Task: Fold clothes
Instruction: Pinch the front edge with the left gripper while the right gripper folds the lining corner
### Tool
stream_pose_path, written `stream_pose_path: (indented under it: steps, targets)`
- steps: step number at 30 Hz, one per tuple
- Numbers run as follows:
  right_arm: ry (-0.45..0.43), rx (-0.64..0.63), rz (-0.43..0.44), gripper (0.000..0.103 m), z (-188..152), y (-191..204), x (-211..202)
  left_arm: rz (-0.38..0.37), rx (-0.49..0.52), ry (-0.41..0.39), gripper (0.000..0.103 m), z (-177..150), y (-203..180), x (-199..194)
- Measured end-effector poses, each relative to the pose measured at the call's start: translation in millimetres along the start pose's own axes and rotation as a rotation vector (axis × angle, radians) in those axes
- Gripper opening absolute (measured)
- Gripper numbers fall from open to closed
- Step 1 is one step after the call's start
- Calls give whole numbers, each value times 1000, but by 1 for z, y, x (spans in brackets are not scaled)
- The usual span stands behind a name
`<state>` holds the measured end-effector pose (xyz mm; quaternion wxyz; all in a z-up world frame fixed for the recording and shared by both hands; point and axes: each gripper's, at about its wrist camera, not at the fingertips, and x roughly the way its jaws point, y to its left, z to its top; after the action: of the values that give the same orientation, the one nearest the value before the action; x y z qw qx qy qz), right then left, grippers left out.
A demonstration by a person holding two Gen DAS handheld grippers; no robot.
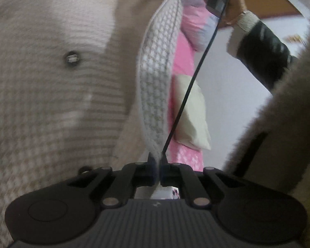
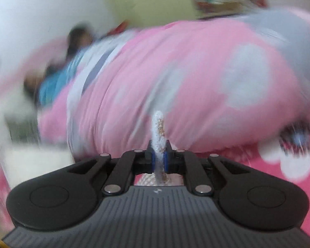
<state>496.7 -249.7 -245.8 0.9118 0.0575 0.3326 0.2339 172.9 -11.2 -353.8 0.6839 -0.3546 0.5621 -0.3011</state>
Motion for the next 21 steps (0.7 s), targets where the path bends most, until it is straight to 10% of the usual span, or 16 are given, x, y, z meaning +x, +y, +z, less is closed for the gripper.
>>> stream_pose_path:
  steps: [5, 15, 21]
  targets:
    - [152, -206, -66, 6, -33, 45, 83, 33, -106, -55, 4, -1, 34, 0]
    - [282, -193, -115, 13, -82, 23, 167, 104, -131, -72, 5, -8, 64, -1]
    - [278, -70, -70, 58, -54, 12, 108, 155, -70, -31, 21, 6, 68, -13]
